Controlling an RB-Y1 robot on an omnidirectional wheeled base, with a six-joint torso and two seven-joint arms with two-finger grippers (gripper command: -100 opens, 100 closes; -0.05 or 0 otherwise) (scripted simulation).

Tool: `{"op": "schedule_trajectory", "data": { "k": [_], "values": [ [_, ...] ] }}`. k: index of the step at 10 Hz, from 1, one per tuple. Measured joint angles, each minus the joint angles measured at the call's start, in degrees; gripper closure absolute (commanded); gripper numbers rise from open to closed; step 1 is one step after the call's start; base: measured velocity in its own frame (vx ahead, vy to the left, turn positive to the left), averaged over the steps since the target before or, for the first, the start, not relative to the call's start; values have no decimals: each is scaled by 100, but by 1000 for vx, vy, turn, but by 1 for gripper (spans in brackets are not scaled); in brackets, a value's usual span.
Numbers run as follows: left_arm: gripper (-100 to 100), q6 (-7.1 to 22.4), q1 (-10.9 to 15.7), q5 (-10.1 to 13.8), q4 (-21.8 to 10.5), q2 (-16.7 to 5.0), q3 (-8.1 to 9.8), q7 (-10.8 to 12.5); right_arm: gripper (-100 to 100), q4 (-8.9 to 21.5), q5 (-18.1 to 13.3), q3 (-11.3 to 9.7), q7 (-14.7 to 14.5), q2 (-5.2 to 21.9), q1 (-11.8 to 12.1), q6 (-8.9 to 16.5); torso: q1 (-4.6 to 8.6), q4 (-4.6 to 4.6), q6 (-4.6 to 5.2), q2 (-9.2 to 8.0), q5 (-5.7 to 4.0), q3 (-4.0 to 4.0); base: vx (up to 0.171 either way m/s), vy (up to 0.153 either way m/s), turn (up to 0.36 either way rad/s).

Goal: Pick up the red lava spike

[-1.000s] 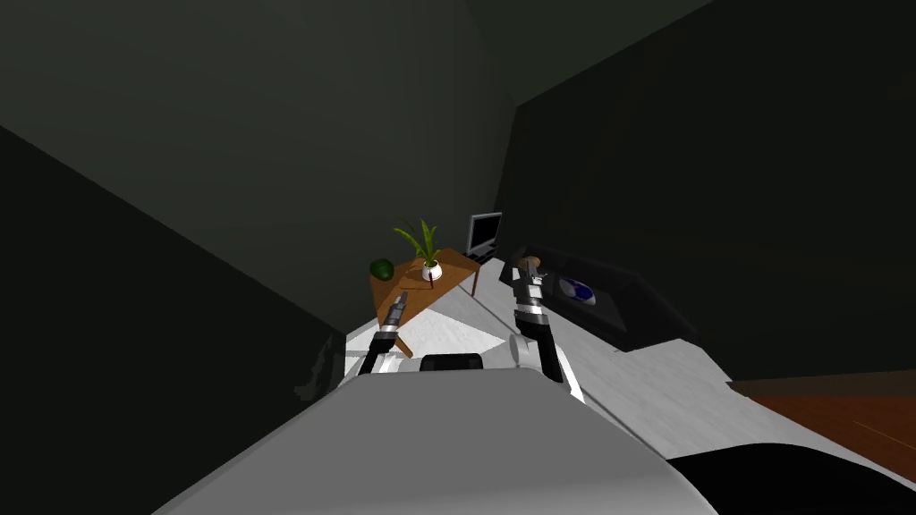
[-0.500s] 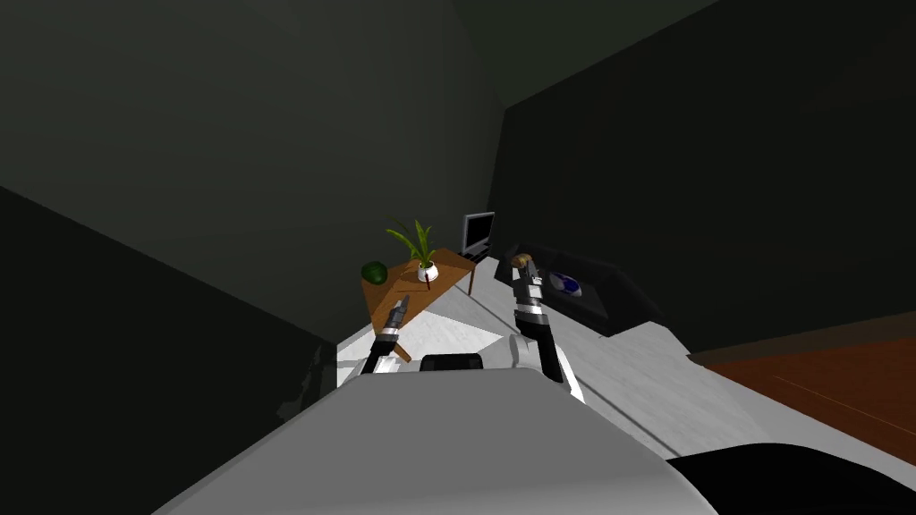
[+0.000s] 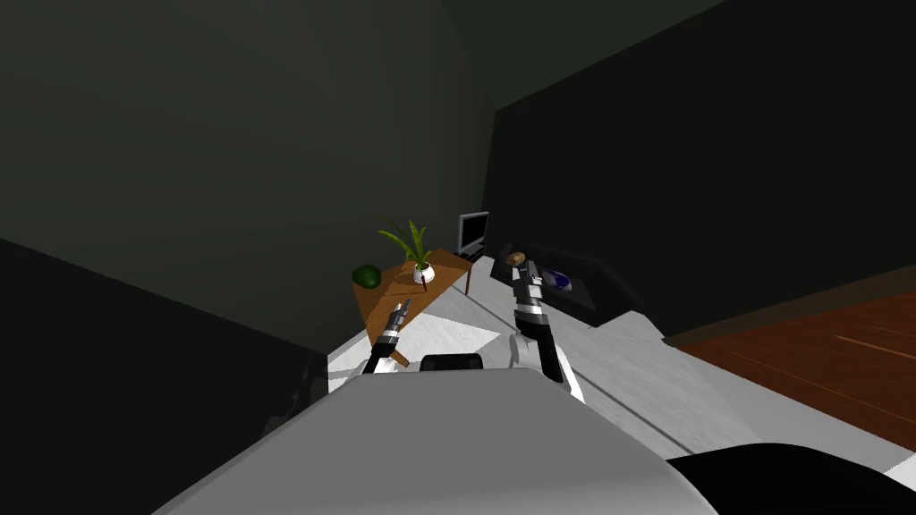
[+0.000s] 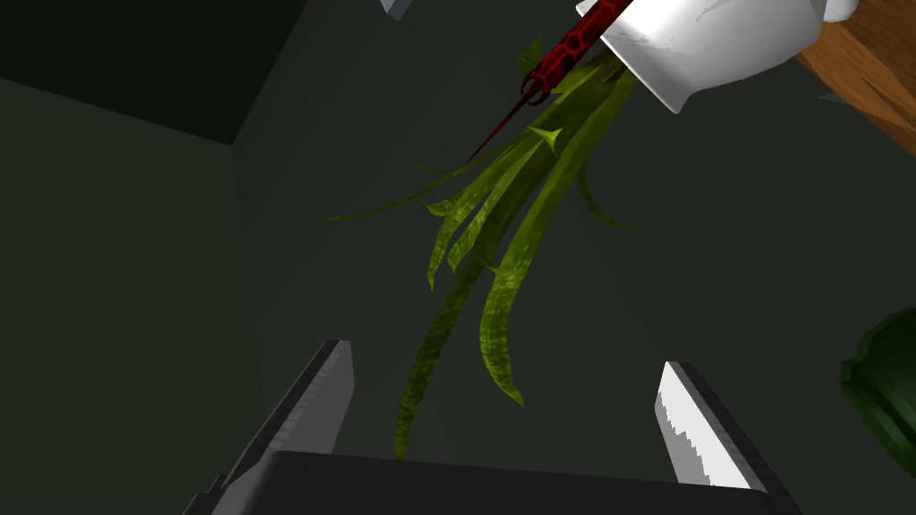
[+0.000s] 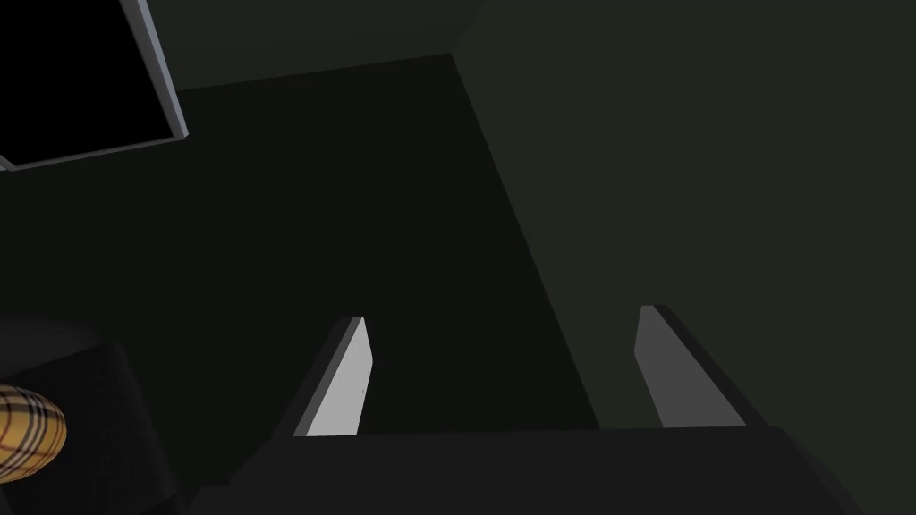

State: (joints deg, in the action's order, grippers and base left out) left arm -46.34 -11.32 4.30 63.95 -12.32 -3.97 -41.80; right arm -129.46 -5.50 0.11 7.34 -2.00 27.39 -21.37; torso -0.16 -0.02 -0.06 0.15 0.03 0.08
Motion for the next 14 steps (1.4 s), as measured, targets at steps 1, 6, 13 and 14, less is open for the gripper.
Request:
{"op": "schedule_trajectory", "data": {
  "k": [1, 6, 13, 14],
  "values": [
    [-100, -56, 50, 7, -166, -12, -29, -136, 0, 0, 0, 0, 0, 0, -1, 0, -1, 0, 3, 2, 0, 1, 22, 33, -104],
    [-100, -310, 300, 39, -958, -122, -127, -648, 0, 0, 0, 0, 0, 0, 0, 0, 3, -2, -1, 8, -1, 5, 34, 28, -144],
    [-100, -704, 736, 59, -2035, -295, -295, -1339, 0, 0, 0, 0, 0, 0, 0, 0, 3, -2, 2, 15, -1, 8, 43, 30, -116],
    [-100, -741, 774, 60, -2149, -316, -311, -1410, 0, 0, 0, 0, 0, 0, 1, 0, 4, -3, -2, 12, -1, 7, 49, 34, -147]
  ]
}}
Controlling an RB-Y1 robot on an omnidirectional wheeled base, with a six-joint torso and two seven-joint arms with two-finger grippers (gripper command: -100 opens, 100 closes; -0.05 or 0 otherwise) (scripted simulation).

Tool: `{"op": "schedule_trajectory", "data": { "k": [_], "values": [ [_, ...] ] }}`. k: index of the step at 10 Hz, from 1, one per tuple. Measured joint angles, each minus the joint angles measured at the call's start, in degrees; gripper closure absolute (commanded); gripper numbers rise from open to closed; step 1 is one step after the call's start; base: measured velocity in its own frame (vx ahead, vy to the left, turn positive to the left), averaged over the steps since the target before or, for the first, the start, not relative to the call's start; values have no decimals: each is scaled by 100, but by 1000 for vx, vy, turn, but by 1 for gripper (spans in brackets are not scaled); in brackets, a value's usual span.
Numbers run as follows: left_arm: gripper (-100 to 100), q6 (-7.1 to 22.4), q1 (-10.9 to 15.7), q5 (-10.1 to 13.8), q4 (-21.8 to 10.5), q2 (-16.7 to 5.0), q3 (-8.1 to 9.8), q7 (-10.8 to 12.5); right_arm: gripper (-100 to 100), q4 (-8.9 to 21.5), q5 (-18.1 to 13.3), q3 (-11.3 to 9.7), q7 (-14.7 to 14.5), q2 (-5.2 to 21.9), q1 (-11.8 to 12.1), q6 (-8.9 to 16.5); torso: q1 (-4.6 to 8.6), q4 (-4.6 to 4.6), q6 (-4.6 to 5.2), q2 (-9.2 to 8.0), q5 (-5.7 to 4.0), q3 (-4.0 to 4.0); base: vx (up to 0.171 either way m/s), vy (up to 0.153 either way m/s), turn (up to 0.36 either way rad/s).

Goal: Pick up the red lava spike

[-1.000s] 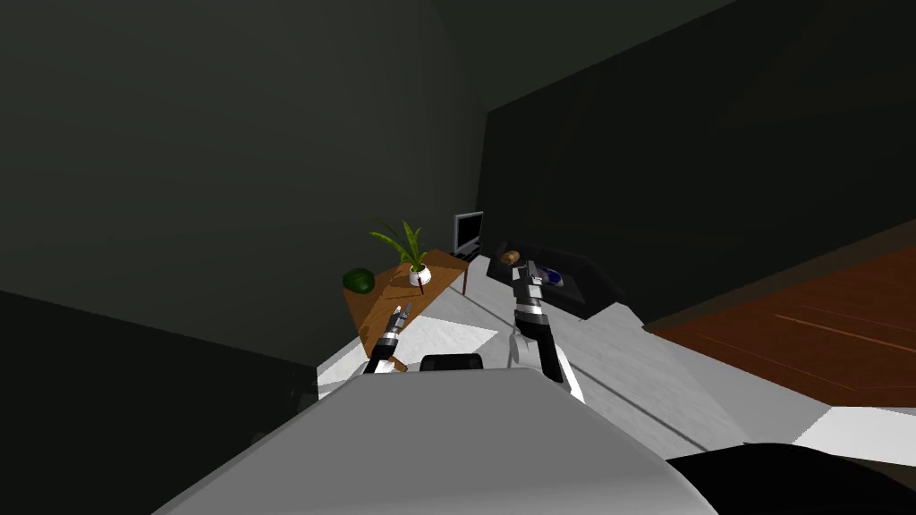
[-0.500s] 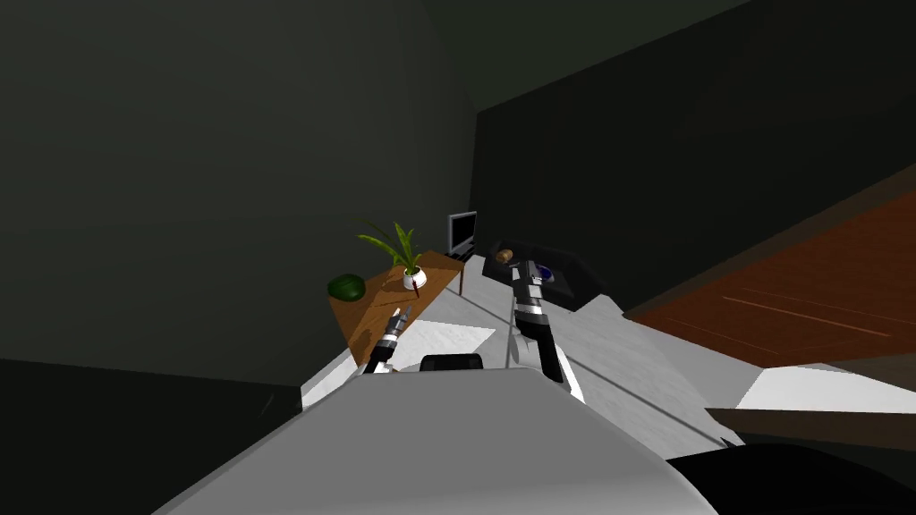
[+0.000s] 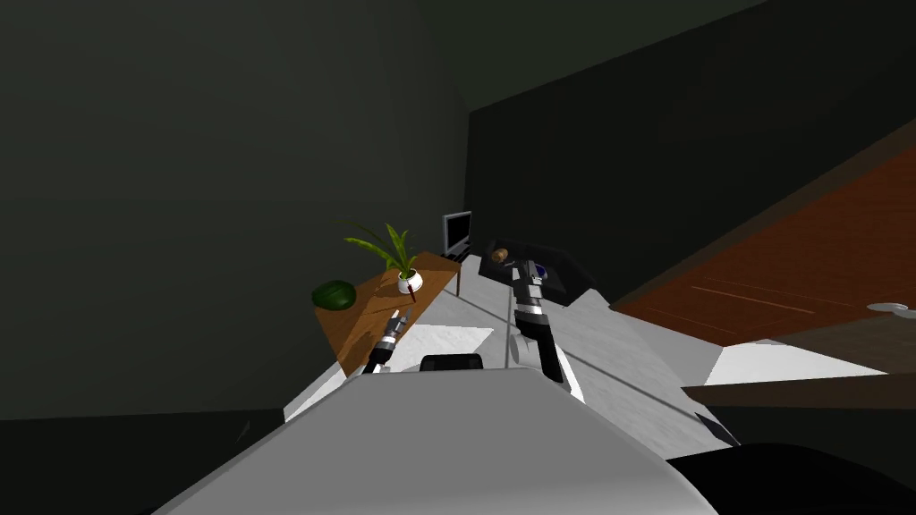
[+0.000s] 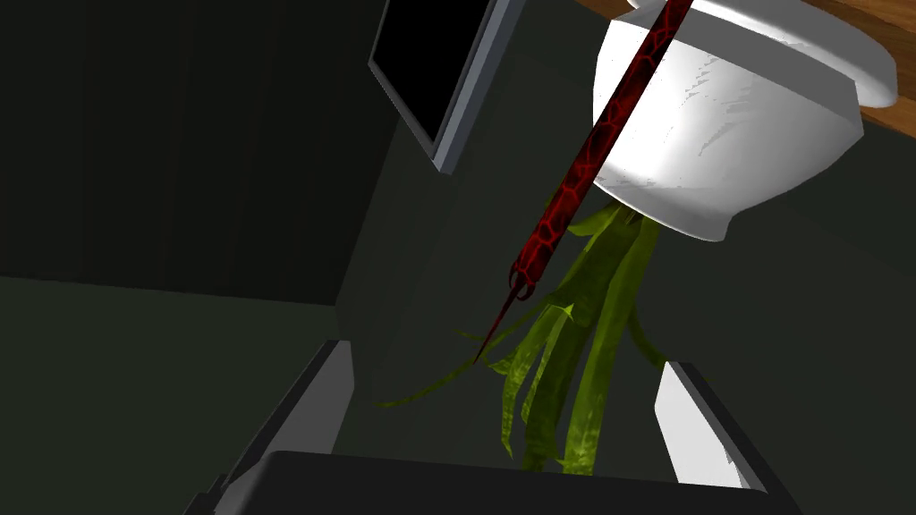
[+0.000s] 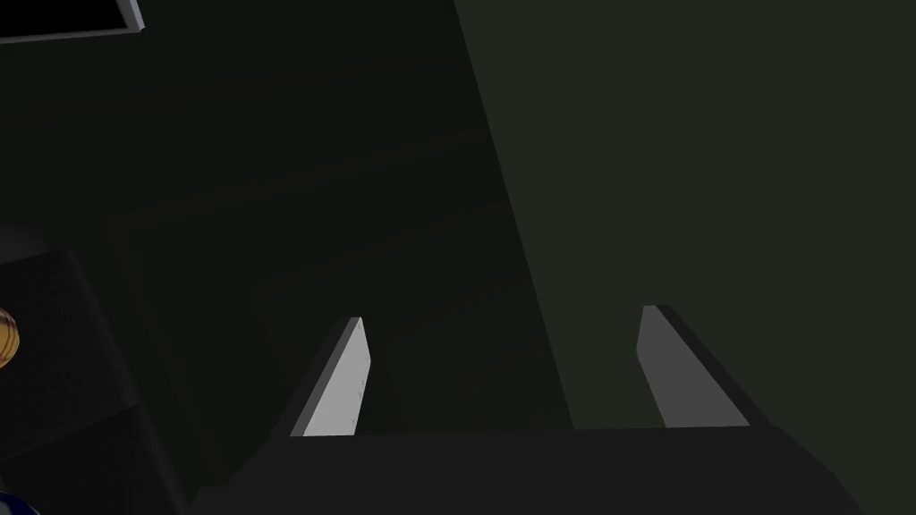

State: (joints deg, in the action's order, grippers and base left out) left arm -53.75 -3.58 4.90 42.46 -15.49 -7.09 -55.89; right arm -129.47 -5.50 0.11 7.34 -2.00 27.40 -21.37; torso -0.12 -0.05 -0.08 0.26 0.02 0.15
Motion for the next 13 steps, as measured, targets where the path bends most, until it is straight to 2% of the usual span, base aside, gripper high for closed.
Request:
{"op": "schedule_trajectory", "data": {
  "k": [6, 10, 12, 13],
  "values": [
    [-100, -359, 393, -10, -926, -191, -164, -558, 0, 0, 0, 0, 0, 0, 0, 0, 0, -1, 2, 8, 0, 4, 64, 37, -127],
    [-100, -689, 702, -31, -1621, -439, -308, -990, 0, 0, 0, 0, 0, 0, 1, 0, -5, -3, 1, 17, 1, 10, 85, 55, -145],
    [-100, -800, 786, -44, -1807, -576, -377, -1220, 0, 0, 0, 0, 0, 0, 1, 0, -3, -3, 0, 16, 1, 9, 52, 33, -64],
    [0, -823, 795, -44, -1827, -582, -380, -1238, 0, 0, 0, 0, 0, 0, 0, 0, 8, -1, -2, 2, -1, 2, 6, 4, 3]
  ]
}}
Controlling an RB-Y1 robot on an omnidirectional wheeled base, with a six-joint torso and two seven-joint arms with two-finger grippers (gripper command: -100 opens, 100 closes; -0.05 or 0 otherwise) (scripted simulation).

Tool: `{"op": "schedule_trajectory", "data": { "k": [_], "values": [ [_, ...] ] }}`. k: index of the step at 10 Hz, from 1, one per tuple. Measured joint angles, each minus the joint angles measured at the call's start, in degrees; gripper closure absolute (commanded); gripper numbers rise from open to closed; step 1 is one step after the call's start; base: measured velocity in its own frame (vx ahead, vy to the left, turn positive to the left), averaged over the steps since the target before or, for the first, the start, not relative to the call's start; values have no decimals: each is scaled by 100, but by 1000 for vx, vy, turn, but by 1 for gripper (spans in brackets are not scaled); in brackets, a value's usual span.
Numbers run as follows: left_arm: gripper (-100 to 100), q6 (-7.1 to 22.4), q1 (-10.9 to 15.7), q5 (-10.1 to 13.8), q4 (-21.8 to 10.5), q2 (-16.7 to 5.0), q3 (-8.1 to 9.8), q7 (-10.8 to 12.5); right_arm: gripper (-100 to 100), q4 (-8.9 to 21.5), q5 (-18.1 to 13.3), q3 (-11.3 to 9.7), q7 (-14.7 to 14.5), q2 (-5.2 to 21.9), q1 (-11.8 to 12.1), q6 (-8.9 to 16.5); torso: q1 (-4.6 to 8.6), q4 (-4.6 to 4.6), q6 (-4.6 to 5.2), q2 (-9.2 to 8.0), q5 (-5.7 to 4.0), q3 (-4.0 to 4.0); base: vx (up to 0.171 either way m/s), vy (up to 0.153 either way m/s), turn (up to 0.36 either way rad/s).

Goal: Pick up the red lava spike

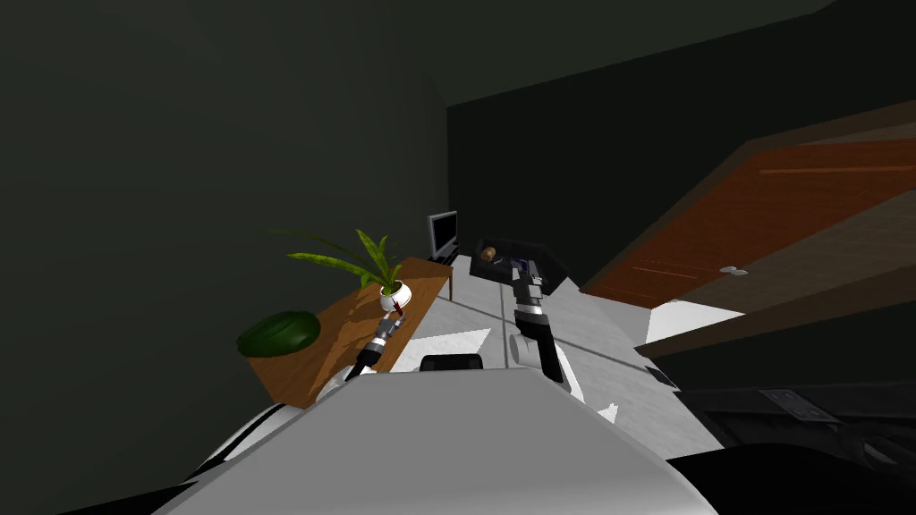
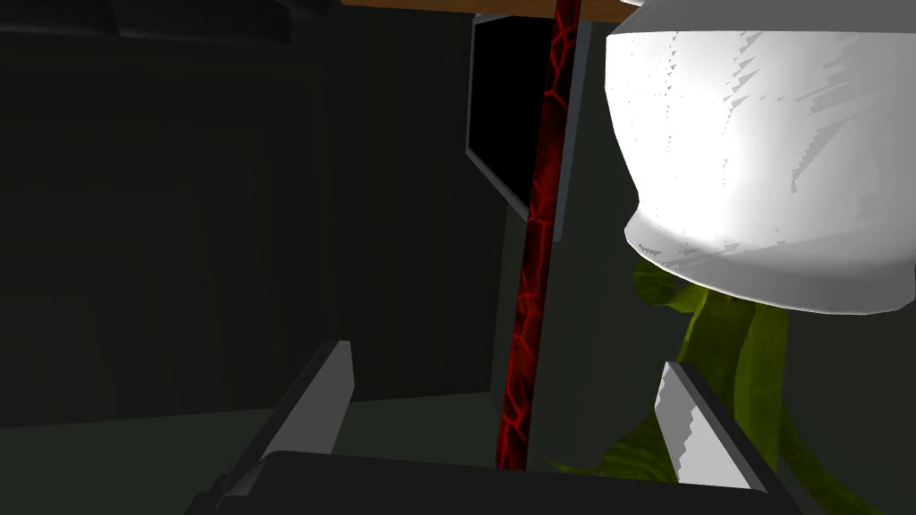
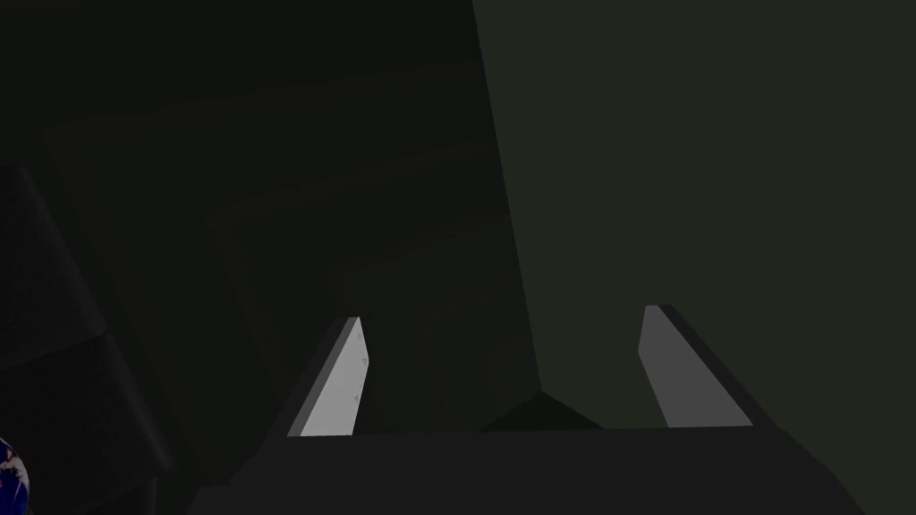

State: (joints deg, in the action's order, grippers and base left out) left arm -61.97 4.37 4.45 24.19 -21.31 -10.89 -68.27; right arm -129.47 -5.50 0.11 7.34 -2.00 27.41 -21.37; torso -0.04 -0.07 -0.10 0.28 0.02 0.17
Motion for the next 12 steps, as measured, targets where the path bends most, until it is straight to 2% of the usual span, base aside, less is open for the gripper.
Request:
{"op": "schedule_trajectory", "data": {
  "k": [1, 2, 4, 5, 6, 7, 8, 10, 12],
  "values": [
    [-100, 2, -1, 0, 2, 0, 0, 2, 0, 0, 0, 0, 0, 0, 0, 0, 6, 2, 0, -10, -2, -6, 38, 39, 298],
    [-100, -93, 136, -158, -222, 138, 1, 21, 0, 0, 0, 1, 0, 0, 1, 0, -1, 1, -4, -2, 0, -2, 49, 31, 192],
    [-100, 116, -48, -325, 175, 164, 10, 42, 0, 0, 0, 0, 0, 0, -1, 0, 2, 2, 2, -6, -1, -4, 36, 31, 125],
    [-100, 168, -51, -483, 281, 245, 15, 78, 0, 0, 0, 1, 0, 0, 1, 0, -5, 1, -4, 0, 0, -1, 47, 40, 207],
    [-100, 139, 1, -614, 209, 323, 20, 90, 0, 0, 0, 0, 0, 0, 0, 0, -4, 0, 0, 1, 1, 0, 20, 15, -13],
    [-100, 165, -15, -665, 273, 336, 21, 94, 0, 0, 0, 0, 0, 0, -1, 0, 2, 2, 2, -7, -1, -4, 35, 38, 298],
    [-100, 314, -99, -824, 540, 416, 24, 123, 0, 0, 0, 1, 0, 0, 1, 0, -3, 1, -4, -5, 0, -3, 46, 32, 193],
    [-100, 262, 29, -1114, 381, 586, 45, 174, 0, 0, 0, 1, 0, 0, 1, 0, -5, -1, -3, 8, 1, 4, 66, 35, 219],
    [-100, 375, -85, -1341, 597, 644, 45, 204, 0, 0, 0, 0, 0, 0, -1, 0, 1, 2, 3, -6, -1, -4, 12, 10, -27]
  ]
}}
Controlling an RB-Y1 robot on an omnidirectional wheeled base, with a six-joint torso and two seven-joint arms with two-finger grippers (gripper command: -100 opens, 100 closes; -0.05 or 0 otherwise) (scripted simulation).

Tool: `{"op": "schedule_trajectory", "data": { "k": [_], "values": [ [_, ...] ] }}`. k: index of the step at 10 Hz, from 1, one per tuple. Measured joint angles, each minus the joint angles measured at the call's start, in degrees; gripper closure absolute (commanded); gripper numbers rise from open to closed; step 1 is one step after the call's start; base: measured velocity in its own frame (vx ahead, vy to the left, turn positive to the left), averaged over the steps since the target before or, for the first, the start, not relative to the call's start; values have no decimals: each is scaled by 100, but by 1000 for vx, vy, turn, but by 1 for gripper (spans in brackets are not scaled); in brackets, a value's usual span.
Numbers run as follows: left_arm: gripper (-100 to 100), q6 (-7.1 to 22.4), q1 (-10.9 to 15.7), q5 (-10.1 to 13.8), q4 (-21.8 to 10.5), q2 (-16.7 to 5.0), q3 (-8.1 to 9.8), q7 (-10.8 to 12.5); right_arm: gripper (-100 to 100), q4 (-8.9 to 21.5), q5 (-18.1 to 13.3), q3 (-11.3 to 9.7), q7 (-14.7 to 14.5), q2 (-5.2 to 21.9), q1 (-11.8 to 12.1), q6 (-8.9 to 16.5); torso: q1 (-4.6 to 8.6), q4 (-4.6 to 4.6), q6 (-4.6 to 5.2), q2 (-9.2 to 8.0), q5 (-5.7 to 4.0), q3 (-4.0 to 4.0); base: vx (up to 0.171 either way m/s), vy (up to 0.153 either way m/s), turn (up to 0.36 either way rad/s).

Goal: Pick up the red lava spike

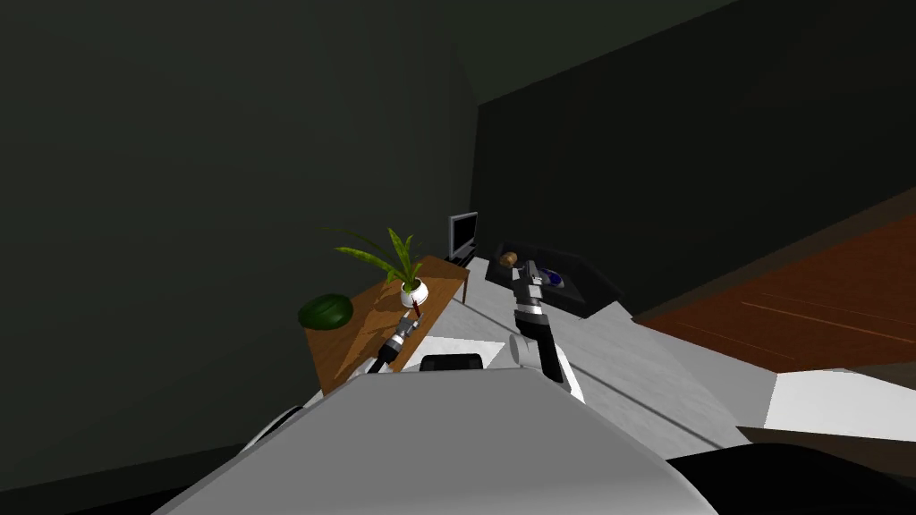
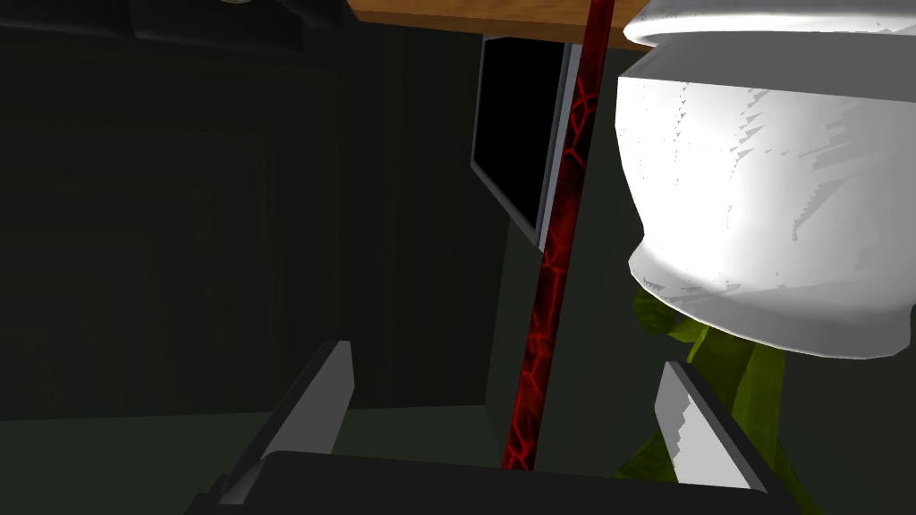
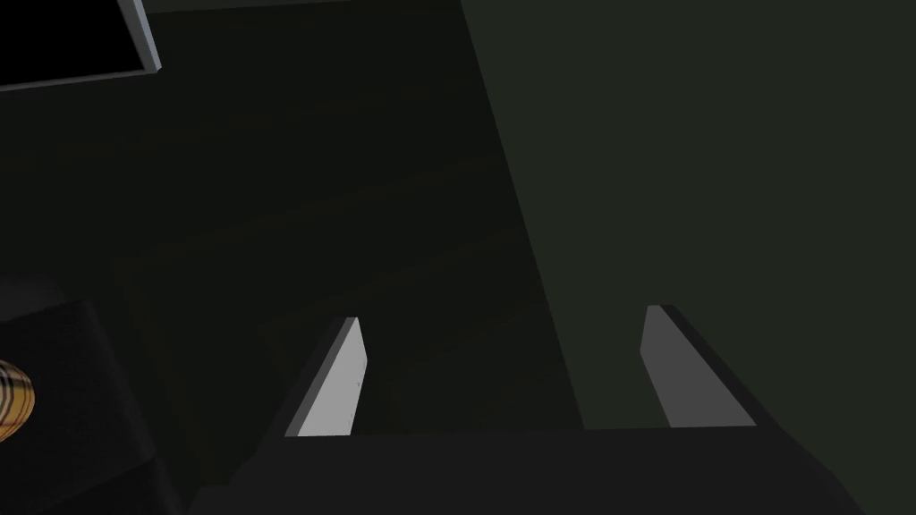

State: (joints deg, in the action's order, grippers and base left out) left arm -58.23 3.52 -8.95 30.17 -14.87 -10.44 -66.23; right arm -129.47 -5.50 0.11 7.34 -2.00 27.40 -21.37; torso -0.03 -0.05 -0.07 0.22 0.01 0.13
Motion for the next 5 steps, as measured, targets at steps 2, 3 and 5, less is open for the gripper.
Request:
{"op": "schedule_trajectory", "data": {
  "k": [2, 3, 5],
  "values": [
    [-100, 189, -115, -184, 400, 90, -6, 31, 0, 0, 0, 1, 0, 0, 1, 0, 0, 1, -5, -1, 0, -1, 44, 25, 248],
    [-100, 198, -46, -304, 316, 168, 7, 32, 0, 0, 0, 0, 0, 0, 1, 0, -2, -1, -1, 5, 0, 3, 63, 47, 341],
    [-100, 295, -54, -618, 469, 321, 22, 87, 0, 0, 0, 0, 0, 0, 0, 0, -5, -2, 0, 10, 1, 6, 67, 29, 202]
  ]
}}
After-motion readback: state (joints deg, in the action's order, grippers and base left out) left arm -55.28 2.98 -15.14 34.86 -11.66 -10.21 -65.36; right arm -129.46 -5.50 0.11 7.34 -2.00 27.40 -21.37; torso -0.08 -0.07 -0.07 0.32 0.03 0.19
